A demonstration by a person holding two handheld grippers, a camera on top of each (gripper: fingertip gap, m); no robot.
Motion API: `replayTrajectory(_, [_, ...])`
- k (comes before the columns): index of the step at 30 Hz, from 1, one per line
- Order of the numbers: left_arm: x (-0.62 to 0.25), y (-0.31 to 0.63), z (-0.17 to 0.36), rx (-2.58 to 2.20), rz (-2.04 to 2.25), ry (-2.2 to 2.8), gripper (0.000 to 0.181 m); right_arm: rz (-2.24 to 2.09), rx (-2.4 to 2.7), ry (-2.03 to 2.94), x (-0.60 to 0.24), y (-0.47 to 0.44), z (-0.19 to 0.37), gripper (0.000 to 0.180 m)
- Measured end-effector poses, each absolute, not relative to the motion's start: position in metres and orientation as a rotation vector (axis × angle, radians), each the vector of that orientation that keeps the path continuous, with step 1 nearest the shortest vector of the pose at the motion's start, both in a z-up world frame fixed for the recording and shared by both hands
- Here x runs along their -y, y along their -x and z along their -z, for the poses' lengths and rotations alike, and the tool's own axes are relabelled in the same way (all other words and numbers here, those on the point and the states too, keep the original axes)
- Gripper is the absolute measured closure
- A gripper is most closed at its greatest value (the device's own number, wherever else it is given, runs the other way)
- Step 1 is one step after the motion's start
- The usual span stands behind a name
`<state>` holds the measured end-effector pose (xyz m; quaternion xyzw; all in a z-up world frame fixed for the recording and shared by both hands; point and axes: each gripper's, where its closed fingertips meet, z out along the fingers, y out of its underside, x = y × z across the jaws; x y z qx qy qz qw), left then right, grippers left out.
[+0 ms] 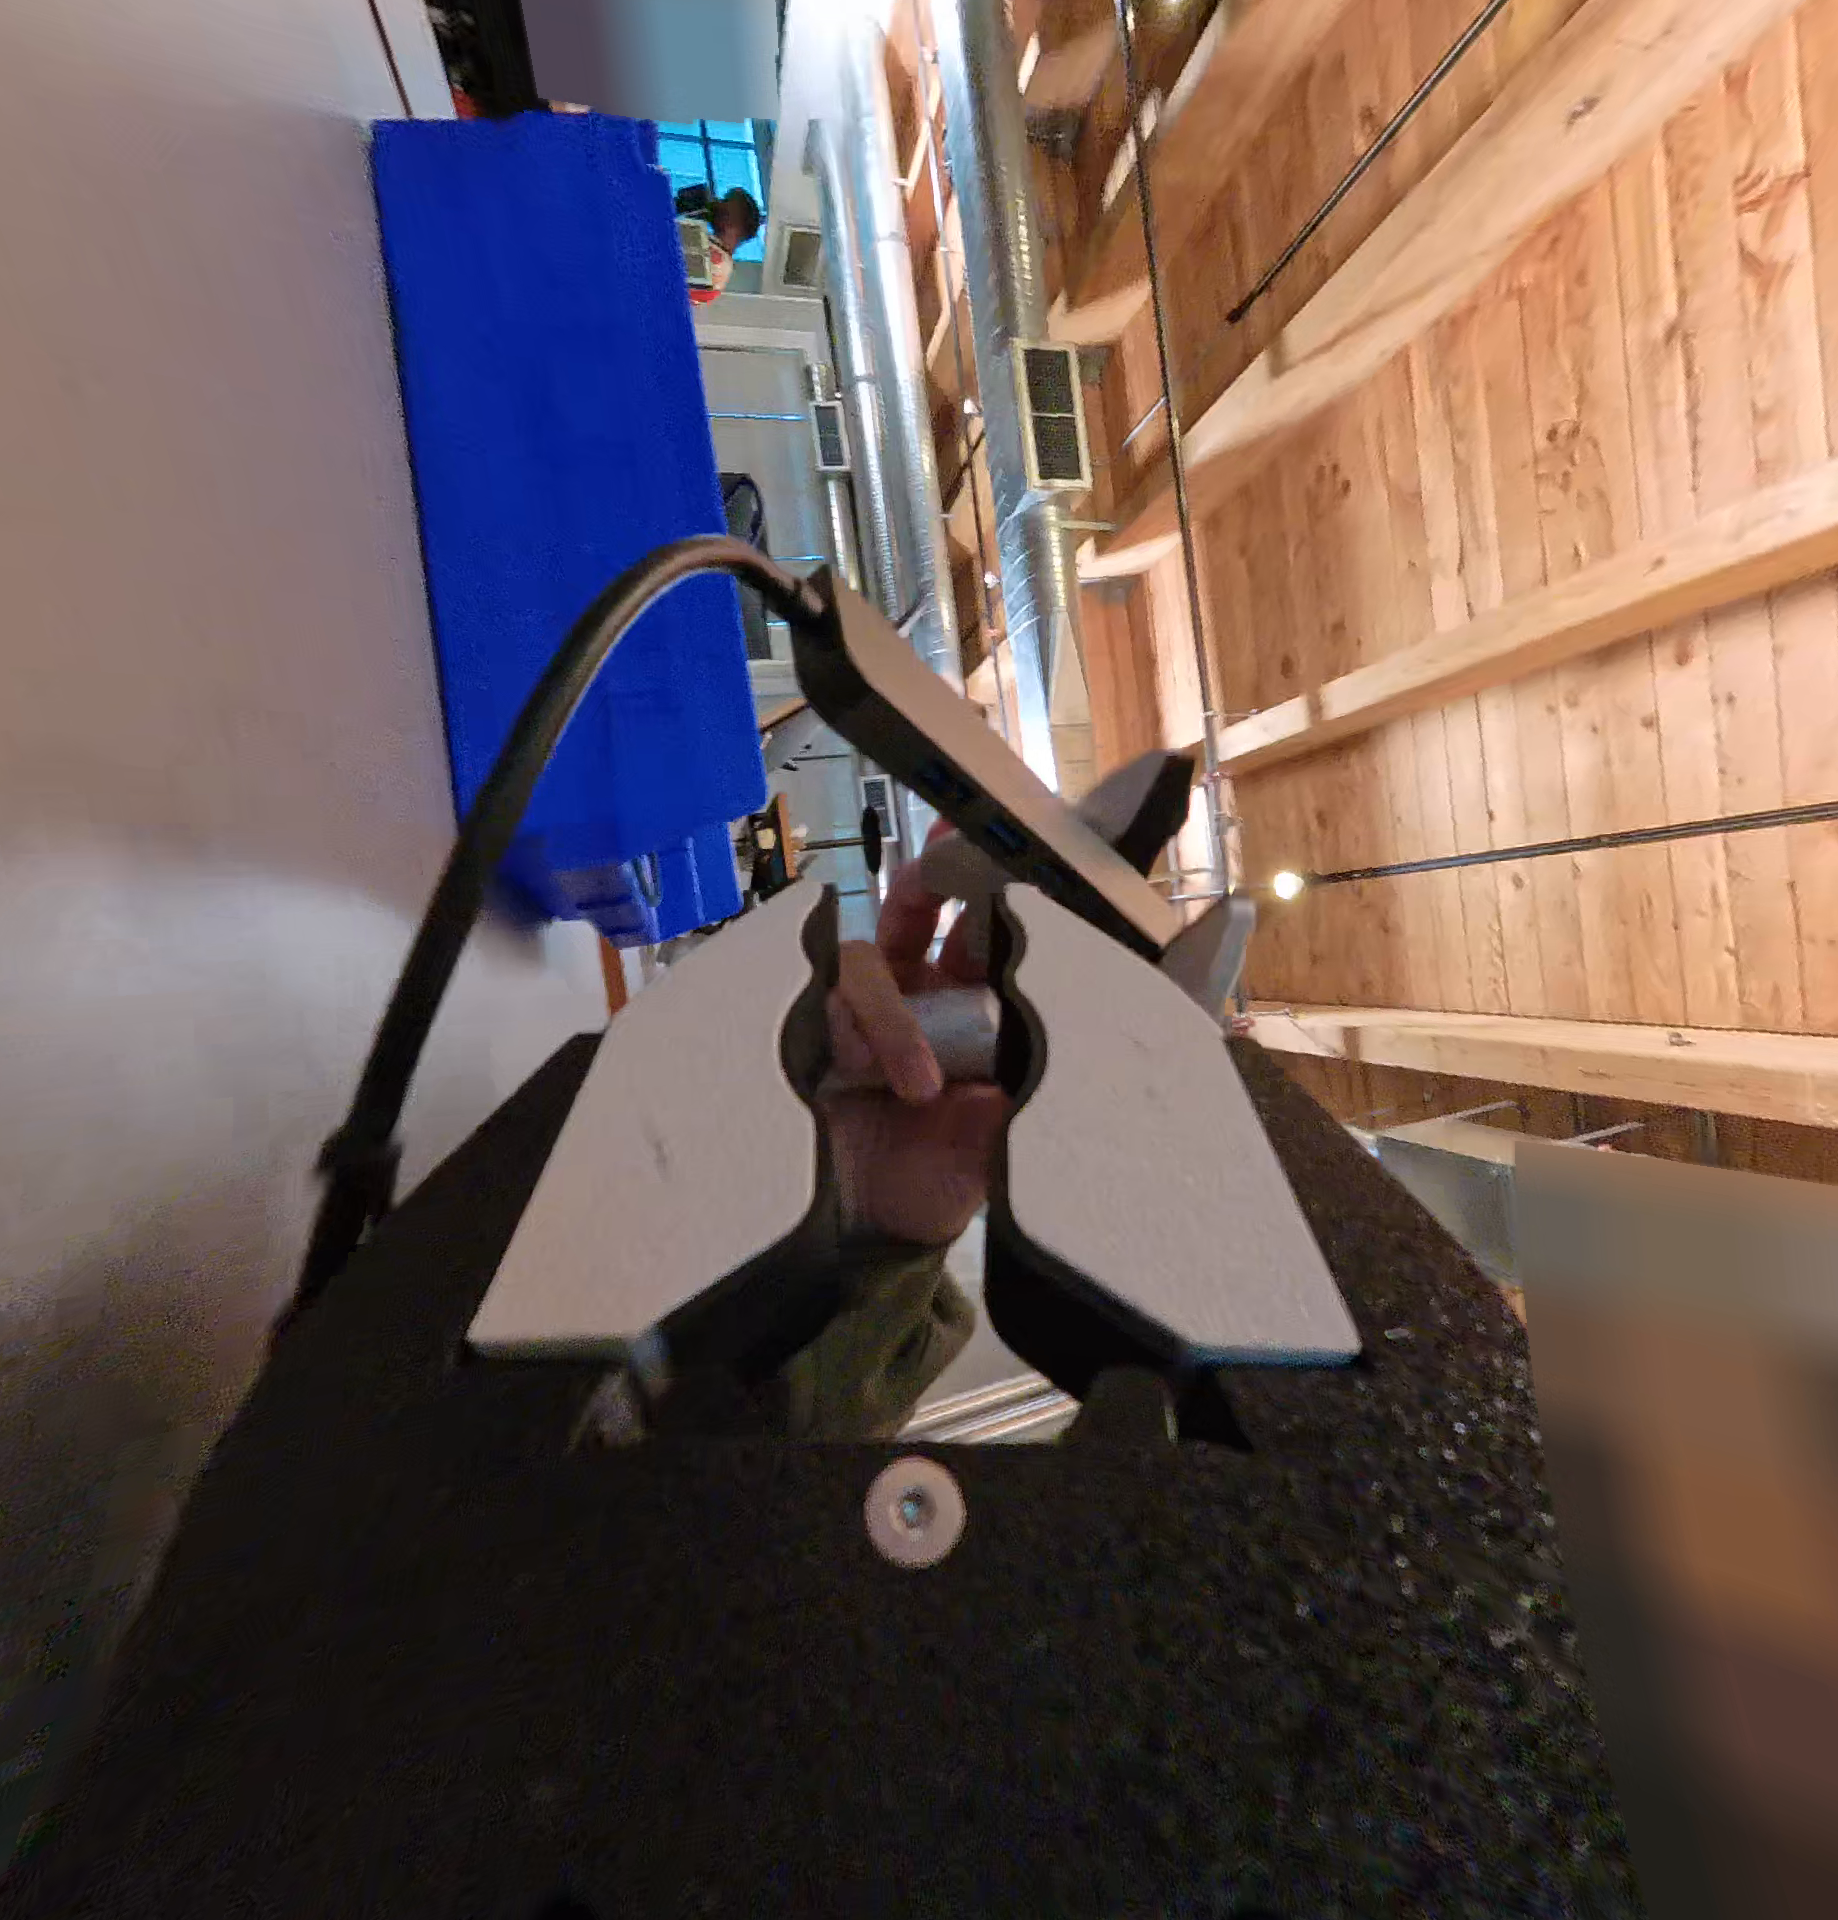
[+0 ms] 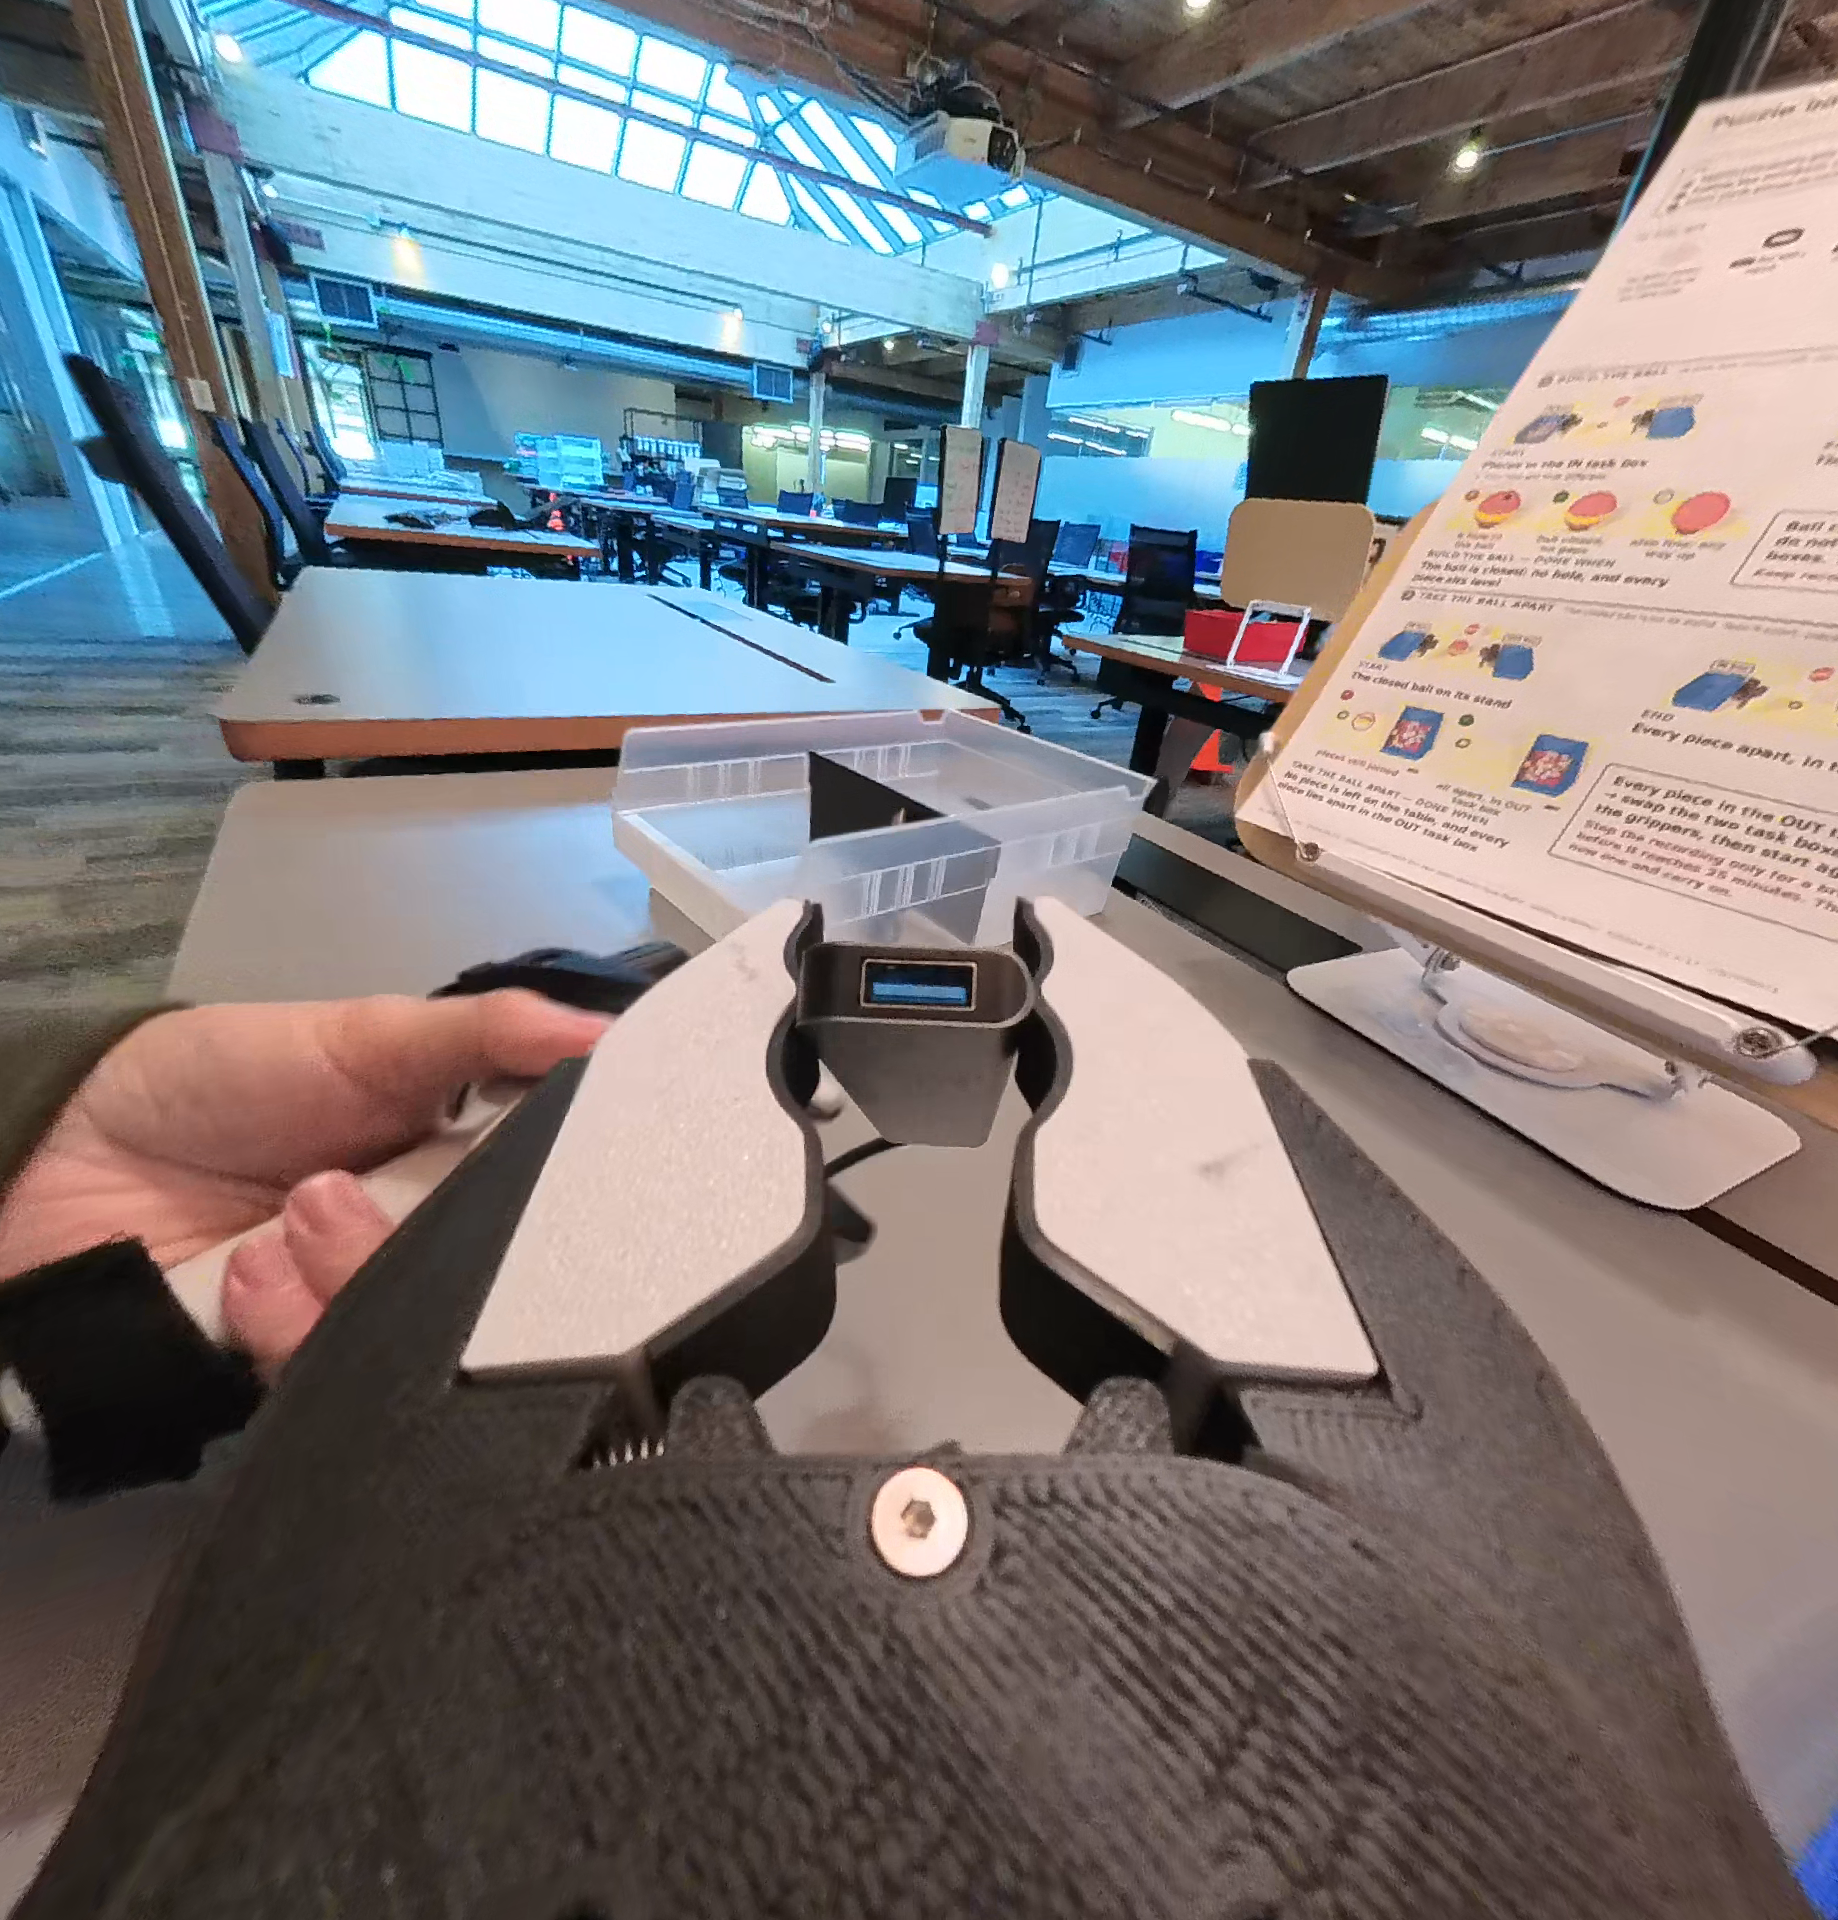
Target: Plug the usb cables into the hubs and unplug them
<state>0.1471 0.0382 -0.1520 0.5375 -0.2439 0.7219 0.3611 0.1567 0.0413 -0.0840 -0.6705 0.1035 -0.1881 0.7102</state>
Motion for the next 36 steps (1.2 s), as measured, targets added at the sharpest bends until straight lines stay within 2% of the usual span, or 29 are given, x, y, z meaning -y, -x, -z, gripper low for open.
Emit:
replayTrajectory(3, [-0.043, -0.165, 0.129, 0.522, -1.923, -1.332, 0.133, 0.514, -0.203, 1.521, -0.043, -0.153, 0.088, 0.144])
replayTrajectory(4, [-0.045, -0.17, 0.126, 0.538, -1.946, -1.342, 0.134, 0.546, -0.201, 1.527, -0.043, -0.153, 0.089, 0.144])
replayTrajectory(8, [-0.05, -0.184, 0.123, 0.669, -2.026, -1.406, 0.161, 0.591, -0.244, 1.531, -0.042, -0.152, 0.097, 0.144])
replayTrajectory(11, [-0.055, -0.185, 0.109, 0.688, -2.084, -1.34, 0.168, 0.676, -0.297, 1.562, -0.038, -0.154, 0.116, 0.144])
replayTrajectory(14, [-0.05, -0.184, 0.113, 0.873, -2.091, -1.409, 0.17, 0.717, -0.387, 1.591, -0.03, -0.157, 0.138, 0.144])
replayTrajectory(18, [-0.04, -0.185, 0.121, 0.906, -2.008, -1.455, 0.171, 0.736, -0.454, 1.496, -0.023, -0.158, 0.14, 0.143])
replayTrajectory(22, [-0.026, -0.182, 0.125, 1.024, -1.939, -1.433, 0.171, 0.771, -0.456, 1.505, -0.021, -0.16, 0.148, 0.129])
replayTrajectory(32, [-0.01, -0.192, 0.125, 1.175, -1.89, -1.467, 0.171, 0.829, -0.497, 1.43, -0.009, -0.166, 0.144, 0.131])
replayTrajectory(36, [-0.003, -0.198, 0.122, 1.181, -1.896, -1.471, 0.171, 0.853, -0.459, 1.402, -0.007, -0.164, 0.14, 0.138])
